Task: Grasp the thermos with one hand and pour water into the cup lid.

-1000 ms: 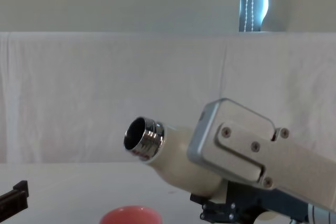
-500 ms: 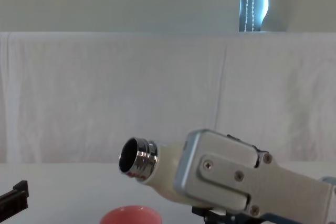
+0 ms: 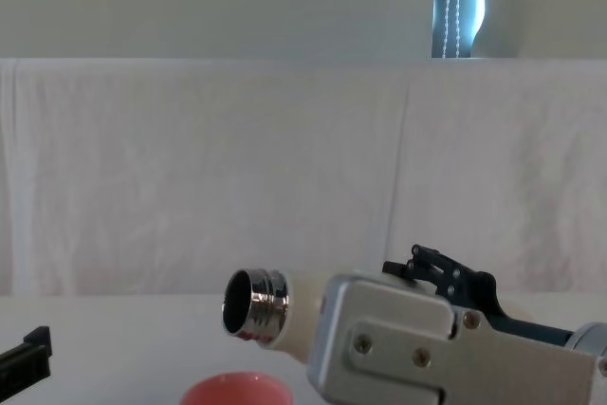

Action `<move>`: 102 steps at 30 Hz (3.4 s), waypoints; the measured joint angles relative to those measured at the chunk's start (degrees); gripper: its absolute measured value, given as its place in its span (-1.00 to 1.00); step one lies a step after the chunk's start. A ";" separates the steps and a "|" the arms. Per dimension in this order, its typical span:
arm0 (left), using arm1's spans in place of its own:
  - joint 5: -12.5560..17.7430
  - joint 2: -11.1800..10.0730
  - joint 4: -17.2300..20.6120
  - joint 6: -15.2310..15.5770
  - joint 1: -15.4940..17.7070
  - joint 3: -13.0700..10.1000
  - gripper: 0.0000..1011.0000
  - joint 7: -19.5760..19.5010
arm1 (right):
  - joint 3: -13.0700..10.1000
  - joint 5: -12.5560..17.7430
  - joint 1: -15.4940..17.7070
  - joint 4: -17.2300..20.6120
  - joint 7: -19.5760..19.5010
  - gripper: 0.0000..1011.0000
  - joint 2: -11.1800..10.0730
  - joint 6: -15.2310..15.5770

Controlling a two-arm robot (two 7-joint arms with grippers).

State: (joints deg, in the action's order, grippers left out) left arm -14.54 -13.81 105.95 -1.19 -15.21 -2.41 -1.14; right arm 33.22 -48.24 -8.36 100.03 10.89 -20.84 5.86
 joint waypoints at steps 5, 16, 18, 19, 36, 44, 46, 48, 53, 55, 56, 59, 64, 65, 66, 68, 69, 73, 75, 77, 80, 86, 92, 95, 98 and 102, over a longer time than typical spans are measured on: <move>0.00 0.00 0.00 0.00 0.00 0.00 0.98 0.00 | -0.02 -0.81 0.01 0.05 -0.20 0.89 -0.11 0.23; 0.00 0.00 0.00 0.00 0.00 0.00 0.98 0.00 | -0.01 -3.00 -0.64 0.00 0.21 0.89 -0.72 1.12; 0.00 0.00 0.00 0.00 0.00 0.00 0.98 0.00 | 0.08 -3.51 -0.78 -0.05 0.38 0.89 -0.87 1.36; 0.00 0.00 0.00 0.00 0.00 0.00 0.98 0.00 | 0.12 -3.70 -0.81 -0.08 0.41 0.89 -0.91 1.42; 0.00 0.00 0.00 0.00 0.00 0.00 0.98 0.00 | 1.00 -5.61 -1.42 -0.57 0.79 0.89 -1.10 1.77; 0.00 0.00 0.00 0.00 0.00 0.00 0.98 0.00 | 1.53 -6.67 -1.98 -0.66 1.18 0.89 -1.26 1.98; 0.00 0.00 0.00 0.00 0.00 0.00 0.98 0.00 | 1.71 -7.11 -2.17 -0.65 1.29 0.89 -1.36 2.12; 0.00 0.00 0.00 0.00 0.00 0.00 0.98 0.00 | 1.88 -7.51 -2.29 -0.66 1.37 0.89 -1.43 2.27; 0.00 0.00 0.00 0.00 0.00 0.00 0.98 0.00 | 2.32 -8.52 -2.56 -0.65 1.53 0.89 -1.57 2.67; 0.00 0.00 0.00 0.00 0.00 0.00 0.98 0.00 | 2.55 -9.00 -2.68 -0.67 1.55 0.89 -1.59 2.83; 0.00 0.00 0.00 0.00 0.00 0.00 0.98 0.00 | 2.69 -9.32 -2.75 -0.68 1.58 0.89 -1.64 2.94; 0.00 0.00 0.00 0.00 0.00 0.00 0.98 0.00 | 2.87 -9.70 -2.84 -0.69 1.66 0.89 -1.73 3.06; 0.00 0.00 0.00 0.00 0.00 0.00 0.98 0.00 | 3.15 -10.35 -2.91 -0.69 1.72 0.89 -1.86 3.31; 0.00 0.00 0.00 0.00 0.00 0.00 0.98 0.00 | 3.16 -10.42 -2.91 -0.68 1.72 0.89 -1.88 3.33; 0.00 0.00 0.00 0.00 0.00 0.00 0.98 0.00 | 3.17 -10.52 -2.91 -0.68 1.72 0.89 -1.94 3.39; 0.00 0.00 0.00 0.00 0.00 0.00 0.98 0.00 | 3.18 -10.62 -2.91 -0.62 1.73 0.89 -1.98 3.44; 0.00 0.00 0.00 0.00 0.00 0.00 0.98 0.00 | 3.20 -10.73 -2.91 -0.59 1.75 0.89 -2.03 3.48; 0.00 0.00 0.00 0.00 0.00 0.00 0.98 0.00 | 3.25 -11.00 -2.89 -0.49 1.77 0.89 -2.13 3.57; 0.00 0.00 0.00 0.00 0.00 0.00 0.98 0.00 | 3.25 -11.22 -2.88 -0.39 1.77 0.89 -2.21 3.66; 0.00 0.00 0.00 0.00 0.00 0.00 0.98 0.00 | 3.26 -11.29 -2.88 -0.37 1.77 0.89 -2.23 3.69; 0.00 0.00 0.00 0.00 0.00 0.00 0.98 0.00 | 3.27 -11.59 -2.87 -0.15 1.78 0.89 -2.37 3.81; 0.00 0.00 0.00 0.00 0.00 0.00 0.98 0.00 | 3.30 -12.04 -2.90 0.11 1.84 0.89 -2.48 3.98; 0.00 0.00 0.00 0.00 0.00 0.00 0.98 0.00 | 3.35 -12.32 -2.94 0.21 1.88 0.89 -2.47 4.04; 0.00 0.00 0.00 0.00 0.00 0.00 0.98 0.00 | 3.36 -12.41 -2.94 0.21 1.84 0.89 -2.46 4.04; 0.00 0.00 0.00 0.00 0.00 0.00 0.98 0.00 | 3.46 -12.52 -2.96 0.25 1.80 0.89 -2.48 4.01; 0.00 0.00 0.00 0.00 0.00 0.00 0.98 0.00 | 3.67 -12.72 -3.02 0.25 1.70 0.89 -2.49 3.93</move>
State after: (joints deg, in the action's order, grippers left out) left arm -14.55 -13.81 105.95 -1.19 -15.21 -2.41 -1.14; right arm 36.88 -60.96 -11.38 100.27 12.59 -23.33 9.79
